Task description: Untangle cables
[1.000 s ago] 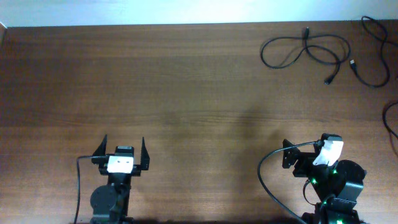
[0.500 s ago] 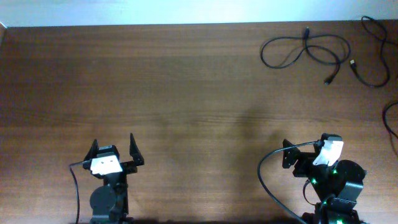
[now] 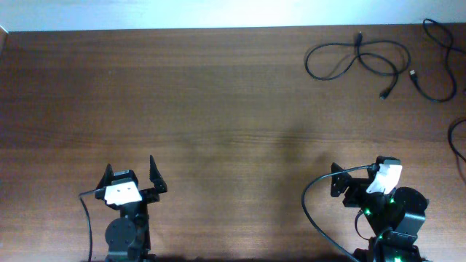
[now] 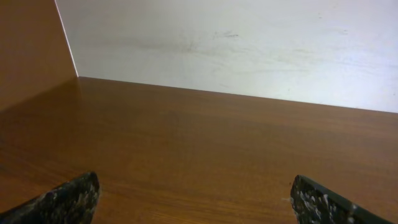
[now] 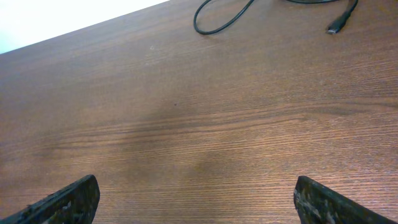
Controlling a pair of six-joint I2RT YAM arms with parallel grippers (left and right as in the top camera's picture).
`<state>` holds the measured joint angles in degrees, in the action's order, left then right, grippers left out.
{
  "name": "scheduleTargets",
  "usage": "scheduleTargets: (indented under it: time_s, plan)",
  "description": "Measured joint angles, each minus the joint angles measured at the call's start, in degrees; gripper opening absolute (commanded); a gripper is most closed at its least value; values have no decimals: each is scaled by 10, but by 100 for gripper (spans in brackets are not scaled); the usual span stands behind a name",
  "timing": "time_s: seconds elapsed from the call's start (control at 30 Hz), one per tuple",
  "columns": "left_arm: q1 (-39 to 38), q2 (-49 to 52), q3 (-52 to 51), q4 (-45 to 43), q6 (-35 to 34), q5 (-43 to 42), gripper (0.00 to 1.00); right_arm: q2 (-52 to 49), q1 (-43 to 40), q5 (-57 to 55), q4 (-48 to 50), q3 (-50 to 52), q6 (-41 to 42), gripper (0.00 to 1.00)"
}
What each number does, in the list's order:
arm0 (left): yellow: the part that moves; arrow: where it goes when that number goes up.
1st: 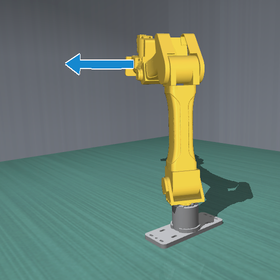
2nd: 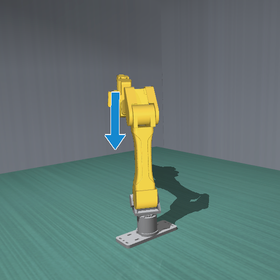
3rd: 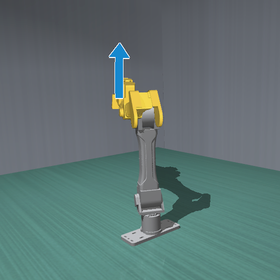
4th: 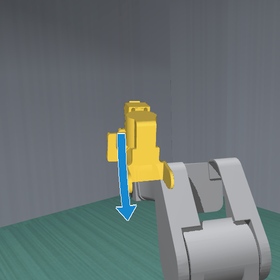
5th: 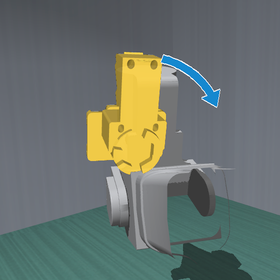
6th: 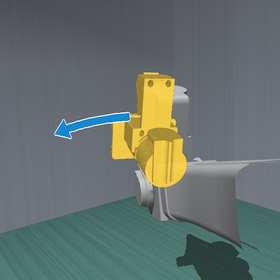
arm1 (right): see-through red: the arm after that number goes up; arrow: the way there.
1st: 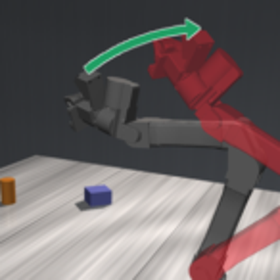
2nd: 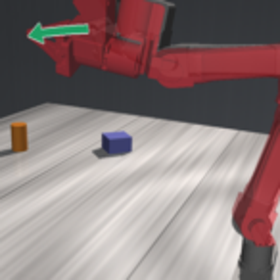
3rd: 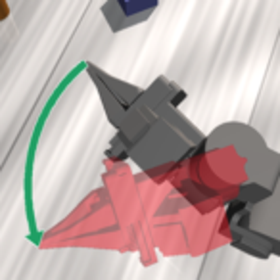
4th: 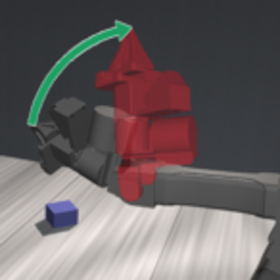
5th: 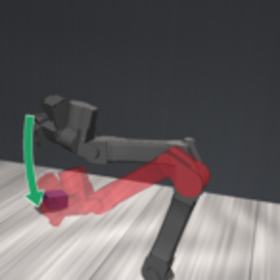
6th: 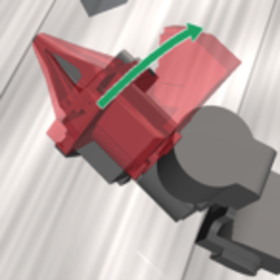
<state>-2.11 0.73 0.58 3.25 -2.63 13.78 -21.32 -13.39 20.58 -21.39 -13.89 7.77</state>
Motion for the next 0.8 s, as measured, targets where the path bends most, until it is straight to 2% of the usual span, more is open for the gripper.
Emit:
scheduleTargets:
  time_s: [0.33, 0.43, 0.5, 0.63, 0.73, 0.8]
  plan:
    - [0, 0, 0, 0, 0, 0, 98, 1, 0, -1, -7, 0, -1, 99]
    - [0, 0, 0, 0, 0, 1, 98, 31, 8, -7, -3, 1, 0, 99]
    - [0, 0, 0, 0, 0, 2, 98, 65, 28, -14, 19, 2, -1, 99]
    - [0, -1, 0, 0, 0, 2, 98, 186, 128, -64, 78, 2, -28, 99]
    - [0, -1, 0, 0, 0, 2, 99, 206, 189, -92, 125, 1, -66, 99]
    - [0, -1, 0, 0, 0, 2, 98, 206, 200, -103, 134, 1, -86, 99]
